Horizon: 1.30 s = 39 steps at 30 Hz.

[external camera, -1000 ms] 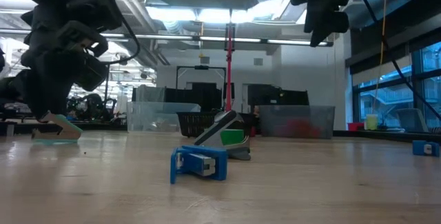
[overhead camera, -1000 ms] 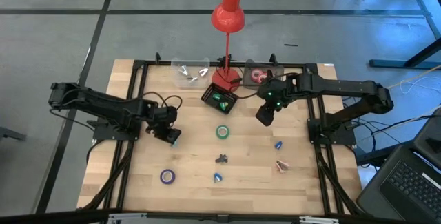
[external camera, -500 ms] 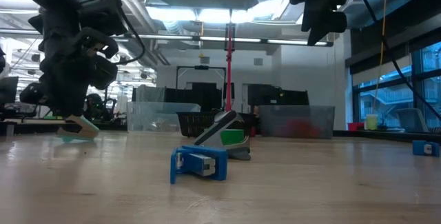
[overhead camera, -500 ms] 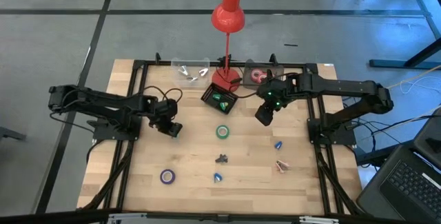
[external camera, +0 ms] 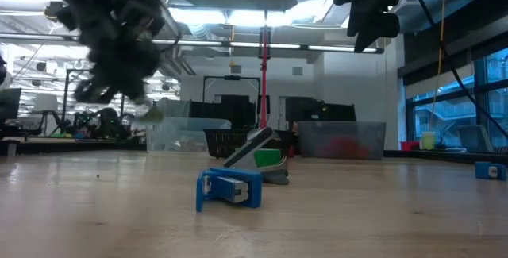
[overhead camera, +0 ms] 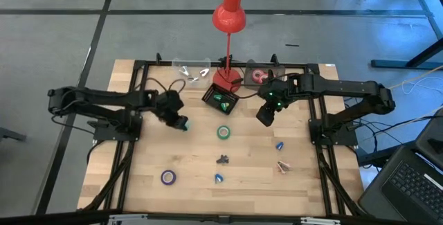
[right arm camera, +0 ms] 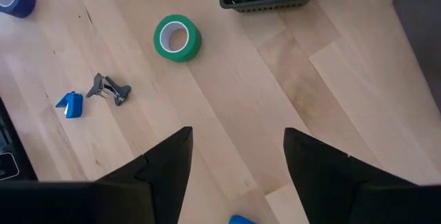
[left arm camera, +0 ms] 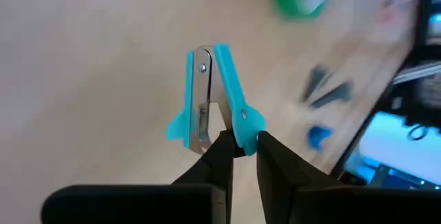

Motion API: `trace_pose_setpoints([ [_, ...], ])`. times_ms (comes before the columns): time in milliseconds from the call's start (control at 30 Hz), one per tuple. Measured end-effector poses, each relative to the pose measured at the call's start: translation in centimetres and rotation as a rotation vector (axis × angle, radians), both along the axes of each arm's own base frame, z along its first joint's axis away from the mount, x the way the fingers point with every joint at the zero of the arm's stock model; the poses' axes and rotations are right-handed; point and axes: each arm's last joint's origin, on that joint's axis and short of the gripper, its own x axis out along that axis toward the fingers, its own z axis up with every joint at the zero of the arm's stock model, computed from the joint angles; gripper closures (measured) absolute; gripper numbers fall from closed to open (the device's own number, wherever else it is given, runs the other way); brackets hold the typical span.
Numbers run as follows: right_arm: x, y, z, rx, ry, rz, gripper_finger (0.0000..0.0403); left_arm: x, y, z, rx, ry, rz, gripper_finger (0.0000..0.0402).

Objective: Pick and place Stapler, Stapler remover, tape
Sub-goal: Put the light blue staple remover into the transparent bin

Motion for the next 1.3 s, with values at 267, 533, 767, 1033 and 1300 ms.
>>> trace_pose_setpoints([
  [267,0.0,0.0,0.0,0.0,0.0,0.0,0.0174,0.1,7.3,5.4,0.284,-0.12,0.106,0.0368],
  [533,0.0,0.0,0.0,-0.001,0.0,0.003,0.0174,1.3,17.7,4.9,0.478,0.054,0.129,0.0368],
  [767,-0.1,0.0,-0.1,0.003,0.011,-0.003,0.0174,4.6,23.0,3.2,0.53,0.275,-0.039,0.0368],
  [1033,-0.1,0.0,-0.1,0.012,0.014,-0.023,0.0174,6.7,25.2,1.6,0.511,0.381,-0.14,0.0367],
  [1300,-0.1,0.0,-0.1,0.012,0.015,-0.022,0.0174,6.4,25.2,1.4,0.552,0.486,-0.17,0.0257],
])
